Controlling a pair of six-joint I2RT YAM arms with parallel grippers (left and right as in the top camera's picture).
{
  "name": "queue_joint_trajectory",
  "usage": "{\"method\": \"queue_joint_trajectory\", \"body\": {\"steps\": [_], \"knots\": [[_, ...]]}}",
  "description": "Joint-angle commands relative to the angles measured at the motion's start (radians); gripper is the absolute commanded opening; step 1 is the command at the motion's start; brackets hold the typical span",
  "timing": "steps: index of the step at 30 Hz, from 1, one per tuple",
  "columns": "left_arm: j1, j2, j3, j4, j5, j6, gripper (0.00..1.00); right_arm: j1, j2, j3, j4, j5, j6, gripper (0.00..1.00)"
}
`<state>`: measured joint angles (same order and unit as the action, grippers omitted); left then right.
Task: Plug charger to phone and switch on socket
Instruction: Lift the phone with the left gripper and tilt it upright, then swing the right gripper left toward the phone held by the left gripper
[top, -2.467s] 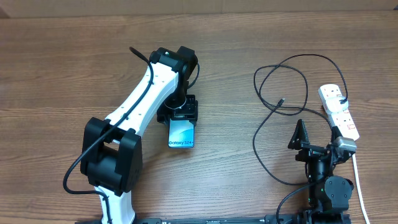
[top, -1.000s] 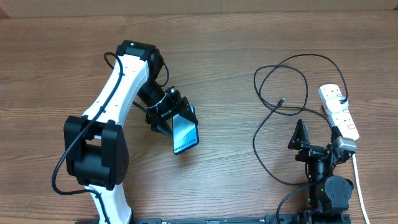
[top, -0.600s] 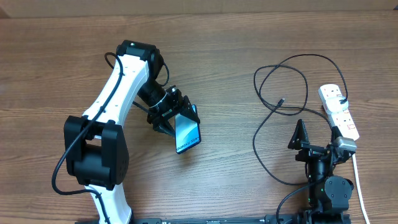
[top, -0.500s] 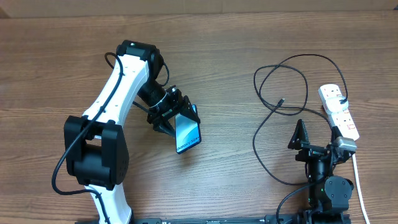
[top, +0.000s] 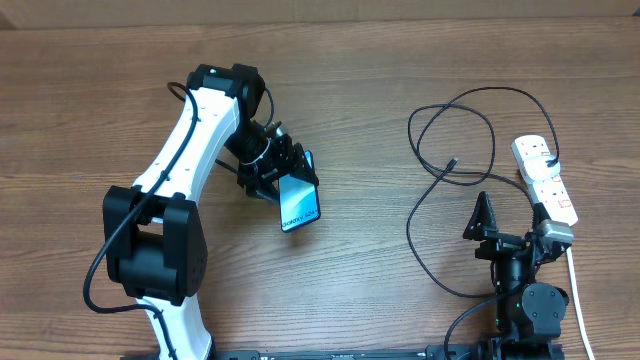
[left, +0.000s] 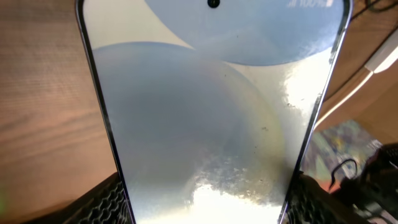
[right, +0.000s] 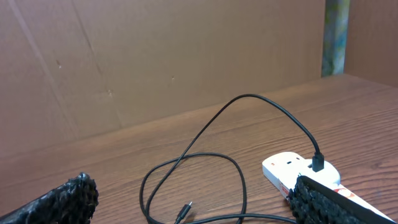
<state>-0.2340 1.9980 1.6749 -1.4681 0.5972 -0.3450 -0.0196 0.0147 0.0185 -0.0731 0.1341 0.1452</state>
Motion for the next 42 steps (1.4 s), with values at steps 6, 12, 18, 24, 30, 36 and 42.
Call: {"method": "queue_joint_trajectory", "body": {"steps": [6, 12, 18, 24, 30, 36, 42], "knots": [[-0.002, 0.005, 0.030, 0.015, -0.171, -0.014, 0.65, -0.003, -0.012, -0.011, 0.003, -0.005, -0.005, 1.00], [-0.002, 0.005, 0.030, 0.015, -0.194, 0.002, 0.65, -0.003, -0.012, -0.011, 0.003, -0.005, -0.005, 1.00], [-0.002, 0.005, 0.030, 0.025, -0.193, 0.001, 0.65, -0.003, -0.012, -0.011, 0.003, -0.005, -0.005, 1.00], [-0.002, 0.005, 0.030, 0.047, -0.193, 0.001, 0.65, -0.003, -0.012, -0.011, 0.003, -0.005, -0.005, 1.00], [-0.002, 0.005, 0.030, 0.064, -0.193, -0.016, 0.65, -0.003, -0.012, -0.011, 0.003, -0.005, -0.005, 1.00], [-0.002, 0.005, 0.030, 0.082, -0.193, -0.030, 0.65, -0.003, -0.012, -0.011, 0.003, -0.005, -0.005, 1.00], [-0.002, 0.005, 0.030, 0.098, -0.188, -0.045, 0.66, -0.002, -0.012, -0.011, 0.014, -0.014, 0.019, 1.00]]}}
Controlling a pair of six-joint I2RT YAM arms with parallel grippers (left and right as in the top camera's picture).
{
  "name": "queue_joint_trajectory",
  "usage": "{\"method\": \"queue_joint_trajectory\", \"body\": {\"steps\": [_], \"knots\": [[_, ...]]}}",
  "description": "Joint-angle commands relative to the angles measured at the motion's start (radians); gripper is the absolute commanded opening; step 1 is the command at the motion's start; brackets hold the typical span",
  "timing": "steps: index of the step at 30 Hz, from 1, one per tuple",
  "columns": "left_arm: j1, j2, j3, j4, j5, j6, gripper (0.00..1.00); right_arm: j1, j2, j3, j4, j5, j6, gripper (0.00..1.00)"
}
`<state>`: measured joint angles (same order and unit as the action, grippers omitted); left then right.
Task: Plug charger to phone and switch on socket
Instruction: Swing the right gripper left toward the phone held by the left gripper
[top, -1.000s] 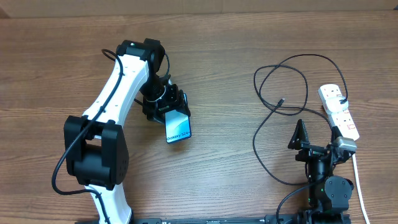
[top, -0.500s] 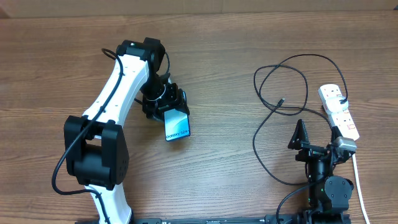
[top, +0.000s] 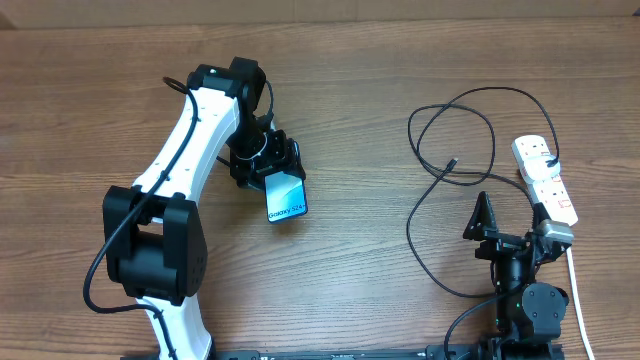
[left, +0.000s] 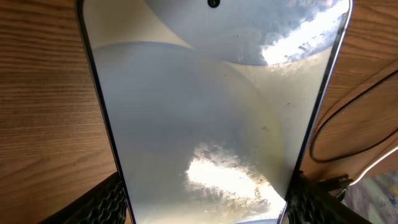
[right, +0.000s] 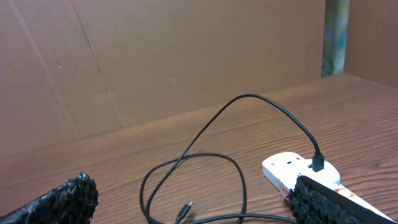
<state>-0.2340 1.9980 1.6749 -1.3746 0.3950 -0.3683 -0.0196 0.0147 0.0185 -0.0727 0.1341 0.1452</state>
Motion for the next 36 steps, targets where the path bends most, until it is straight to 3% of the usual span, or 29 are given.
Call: {"method": "queue_joint_trajectory", "body": {"steps": [1, 10, 13, 21, 27, 36], "knots": [[-0.002, 0.005, 0.030, 0.006, 0.014, -0.023, 0.66, -0.002, -0.012, -0.011, 0.026, -0.051, 0.067, 1.00], [-0.002, 0.005, 0.030, 0.026, 0.013, -0.051, 0.66, -0.002, -0.011, -0.011, 0.018, -0.785, 0.722, 1.00], [-0.002, 0.005, 0.030, 0.026, 0.013, -0.051, 0.66, -0.002, -0.011, -0.011, 0.016, -0.872, 0.727, 1.00], [-0.002, 0.005, 0.030, 0.022, 0.014, -0.051, 0.66, -0.002, -0.002, 0.003, -0.014, -0.790, 0.723, 0.99], [-0.002, 0.005, 0.030, 0.012, 0.014, -0.051, 0.66, -0.002, 0.106, 0.180, -0.287, -0.732, 0.628, 0.99], [-0.002, 0.005, 0.030, 0.014, 0.013, -0.051, 0.66, -0.002, 0.438, 0.504, -0.642, -0.673, 0.526, 0.99]]}}
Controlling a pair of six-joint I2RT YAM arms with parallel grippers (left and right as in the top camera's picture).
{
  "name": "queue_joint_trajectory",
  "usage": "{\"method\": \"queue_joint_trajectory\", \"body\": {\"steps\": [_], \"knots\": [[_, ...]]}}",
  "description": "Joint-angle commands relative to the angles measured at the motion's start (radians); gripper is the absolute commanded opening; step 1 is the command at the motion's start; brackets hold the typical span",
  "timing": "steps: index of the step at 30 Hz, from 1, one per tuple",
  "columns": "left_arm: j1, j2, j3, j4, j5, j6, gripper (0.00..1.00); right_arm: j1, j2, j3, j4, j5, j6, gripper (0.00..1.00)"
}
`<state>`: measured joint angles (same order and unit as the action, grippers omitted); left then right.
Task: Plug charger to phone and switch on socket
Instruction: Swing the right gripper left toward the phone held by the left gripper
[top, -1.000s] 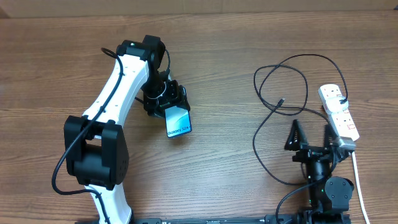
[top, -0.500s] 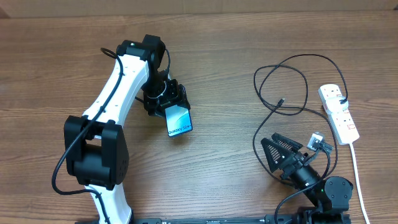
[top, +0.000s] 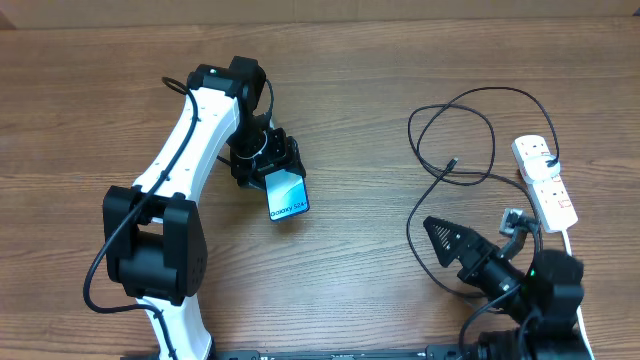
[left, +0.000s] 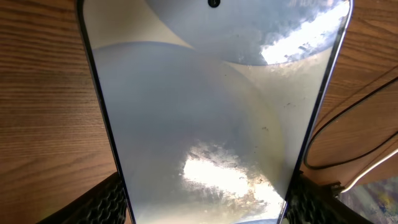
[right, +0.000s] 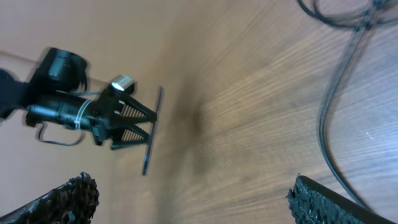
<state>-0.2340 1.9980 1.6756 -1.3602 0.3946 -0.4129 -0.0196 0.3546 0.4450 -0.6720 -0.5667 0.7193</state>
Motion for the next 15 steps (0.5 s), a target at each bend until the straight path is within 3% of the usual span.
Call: {"method": "queue_joint_trajectory", "body": {"steps": [1, 8, 15], "knots": [[-0.002, 0.005, 0.029, 0.000, 0.014, -0.006, 0.66, -0.002, 0.144, 0.108, -0.075, 0.028, -0.048, 0.99], [-0.002, 0.005, 0.029, 0.000, 0.014, -0.006, 0.66, 0.011, 0.493, 0.306, -0.334, 0.043, -0.152, 0.99], [-0.002, 0.005, 0.029, 0.001, 0.014, -0.006, 0.66, 0.025, 0.727, 0.322, -0.291, -0.034, -0.147, 1.00]]}}
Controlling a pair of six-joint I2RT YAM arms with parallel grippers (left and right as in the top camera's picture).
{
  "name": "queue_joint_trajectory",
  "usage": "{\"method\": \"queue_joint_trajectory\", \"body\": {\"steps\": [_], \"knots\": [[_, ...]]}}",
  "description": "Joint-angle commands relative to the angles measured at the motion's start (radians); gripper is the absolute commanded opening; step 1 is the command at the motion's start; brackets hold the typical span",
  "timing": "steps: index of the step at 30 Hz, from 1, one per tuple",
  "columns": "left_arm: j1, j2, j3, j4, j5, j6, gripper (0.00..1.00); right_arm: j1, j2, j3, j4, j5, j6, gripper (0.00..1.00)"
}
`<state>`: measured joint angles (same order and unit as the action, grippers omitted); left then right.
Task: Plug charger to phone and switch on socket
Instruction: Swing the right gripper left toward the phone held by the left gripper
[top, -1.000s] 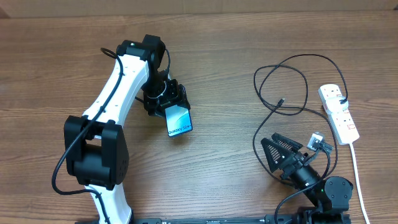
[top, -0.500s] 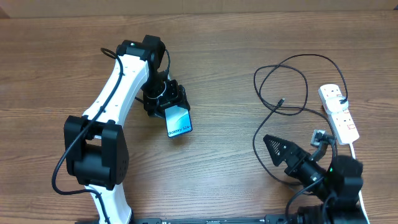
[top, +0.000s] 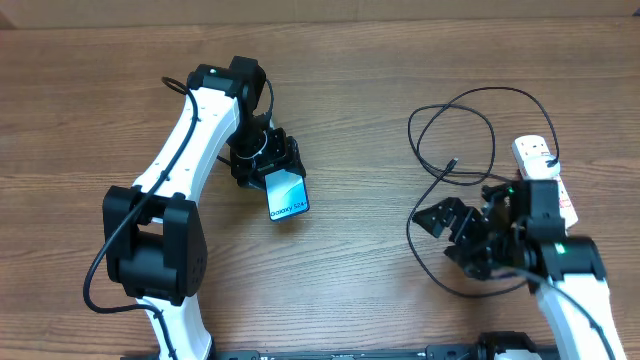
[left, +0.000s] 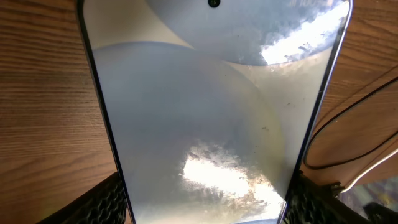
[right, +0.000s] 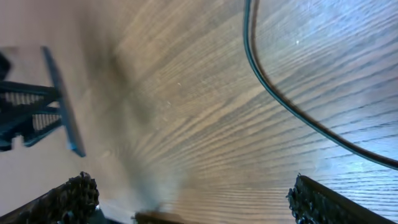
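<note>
My left gripper (top: 268, 168) is shut on the phone (top: 287, 196), holding it by one end above the table with the screen facing up. The glossy screen (left: 205, 112) fills the left wrist view, a black finger (left: 106, 202) on each side. The black charger cable (top: 447, 118) lies in loops at the right, its free plug (top: 453, 161) pointing inward. My right gripper (top: 455, 232) stands open over the left side of the cable loop, nothing between its fingers (right: 68, 199). The cable (right: 280, 102) crosses its view.
The white power strip (top: 537, 160) lies at the far right, its near half covered by my right arm. A plug of the cable sits in its far socket. Brown cardboard walls stand behind the table. The phone (right: 62, 109) shows edge-on, blurred, in the right wrist view.
My right arm has come further up from the table's near edge; its open gripper is now over the near-left bend of the cable. The left gripper and phone have not moved.
At first my left gripper held the phone tilted at mid-table and the right arm rested folded at the near edge. Then the phone was a little further left and back. Later the right arm had swung left, open, and now it reaches over the cable.
</note>
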<state>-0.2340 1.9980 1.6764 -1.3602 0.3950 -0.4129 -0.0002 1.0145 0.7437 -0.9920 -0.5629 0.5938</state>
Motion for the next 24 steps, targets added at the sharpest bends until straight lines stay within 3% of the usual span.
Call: {"method": "queue_joint_trajectory", "body": {"steps": [1, 7, 14, 19, 24], "knots": [[-0.002, 0.005, 0.028, 0.003, 0.013, -0.006, 0.66, 0.006, 0.096, 0.023, 0.049, -0.038, -0.019, 1.00], [-0.002, 0.005, 0.028, 0.018, 0.013, -0.008, 0.66, 0.020, 0.222, 0.023, 0.120, -0.105, -0.067, 1.00], [-0.002, 0.005, 0.028, 0.065, 0.013, -0.069, 0.66, 0.122, 0.179, 0.023, 0.123, -0.039, -0.053, 1.00], [-0.002, 0.005, 0.028, 0.083, 0.012, -0.090, 0.66, 0.249, 0.071, 0.022, 0.086, 0.090, 0.060, 1.00], [-0.002, 0.005, 0.028, 0.108, 0.012, -0.135, 0.66, 0.510, -0.043, 0.019, 0.093, 0.387, 0.299, 1.00]]}}
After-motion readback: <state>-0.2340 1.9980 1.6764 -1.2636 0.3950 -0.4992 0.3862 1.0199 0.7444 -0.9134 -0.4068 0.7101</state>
